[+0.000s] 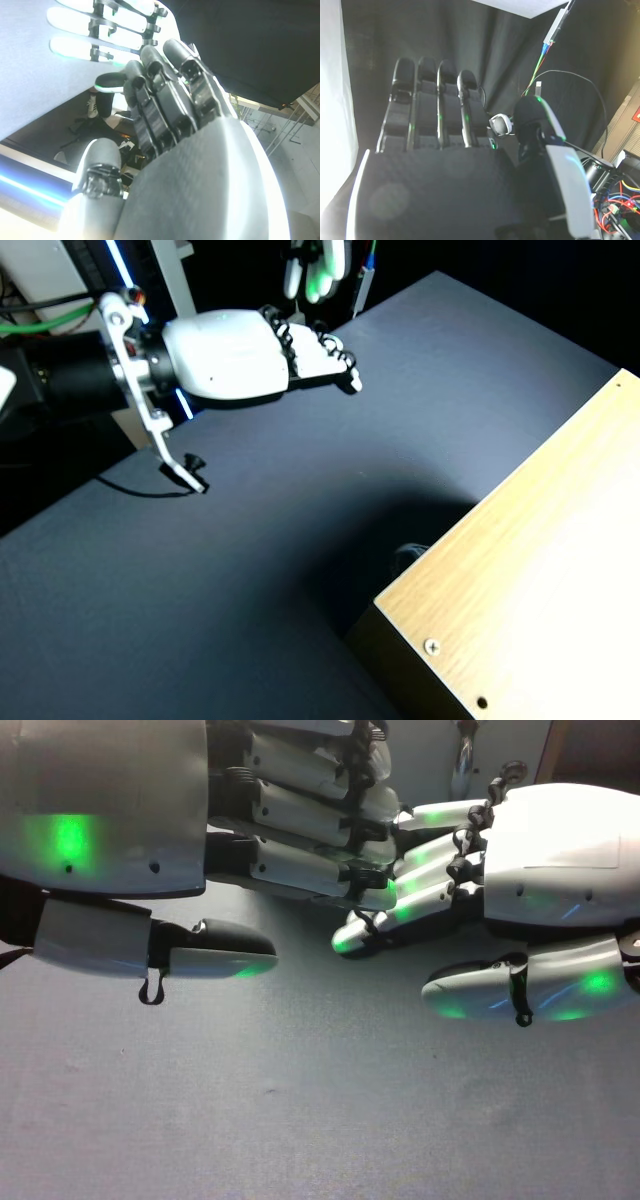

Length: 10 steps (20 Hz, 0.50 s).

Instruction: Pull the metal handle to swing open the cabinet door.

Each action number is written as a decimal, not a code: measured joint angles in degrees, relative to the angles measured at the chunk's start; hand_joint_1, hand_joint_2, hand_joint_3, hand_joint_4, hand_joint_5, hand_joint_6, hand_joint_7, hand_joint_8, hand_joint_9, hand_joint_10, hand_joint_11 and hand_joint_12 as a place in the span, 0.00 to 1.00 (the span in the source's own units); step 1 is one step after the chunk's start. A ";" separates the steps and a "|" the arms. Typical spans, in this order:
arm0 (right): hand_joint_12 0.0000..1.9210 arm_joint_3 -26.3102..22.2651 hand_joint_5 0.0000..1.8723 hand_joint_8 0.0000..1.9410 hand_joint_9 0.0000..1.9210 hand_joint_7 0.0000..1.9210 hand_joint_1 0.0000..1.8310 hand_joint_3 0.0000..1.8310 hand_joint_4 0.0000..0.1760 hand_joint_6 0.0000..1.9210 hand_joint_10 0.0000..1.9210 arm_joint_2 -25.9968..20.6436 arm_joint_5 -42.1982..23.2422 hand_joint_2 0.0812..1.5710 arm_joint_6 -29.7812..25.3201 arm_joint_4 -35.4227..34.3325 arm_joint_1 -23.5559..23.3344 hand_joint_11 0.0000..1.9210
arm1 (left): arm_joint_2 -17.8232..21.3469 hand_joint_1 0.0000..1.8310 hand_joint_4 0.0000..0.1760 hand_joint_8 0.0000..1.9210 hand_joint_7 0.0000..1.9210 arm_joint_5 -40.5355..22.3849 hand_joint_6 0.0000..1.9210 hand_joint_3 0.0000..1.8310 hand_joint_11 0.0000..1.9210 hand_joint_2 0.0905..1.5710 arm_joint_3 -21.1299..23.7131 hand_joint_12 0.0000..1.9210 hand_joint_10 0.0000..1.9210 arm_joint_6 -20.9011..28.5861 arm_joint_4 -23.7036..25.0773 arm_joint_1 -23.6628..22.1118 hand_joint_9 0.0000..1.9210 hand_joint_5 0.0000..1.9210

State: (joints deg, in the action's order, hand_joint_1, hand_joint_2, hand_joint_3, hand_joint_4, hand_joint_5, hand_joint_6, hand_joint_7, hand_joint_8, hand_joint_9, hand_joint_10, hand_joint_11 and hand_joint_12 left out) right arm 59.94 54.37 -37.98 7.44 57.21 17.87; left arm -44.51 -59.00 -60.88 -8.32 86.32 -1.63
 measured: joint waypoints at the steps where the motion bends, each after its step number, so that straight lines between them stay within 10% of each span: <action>1: 0.55 0.00 0.29 0.00 0.26 0.29 0.00 0.00 0.00 0.01 0.01 0.00 0.04 0.99 0.00 0.00 0.00 0.02 | 0.00 0.00 0.00 0.00 0.29 0.04 0.00 0.00 0.06 1.00 0.00 0.41 0.00 0.02 0.02 0.02 0.25 0.29; 10: 0.52 0.92 0.29 0.00 0.26 0.29 0.00 0.00 0.00 0.00 0.00 0.00 0.85 0.97 0.00 0.00 0.00 0.03 | 0.00 0.00 0.00 0.00 0.28 0.02 0.00 0.01 0.06 0.99 0.00 0.39 0.01 0.00 0.02 0.02 0.25 0.29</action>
State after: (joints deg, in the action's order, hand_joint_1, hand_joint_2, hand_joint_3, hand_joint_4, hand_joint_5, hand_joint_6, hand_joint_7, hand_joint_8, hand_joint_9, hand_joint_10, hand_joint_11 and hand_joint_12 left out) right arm 60.86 54.37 -37.12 7.44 57.21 17.87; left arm -44.51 -58.98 -60.88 -8.32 86.35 -1.61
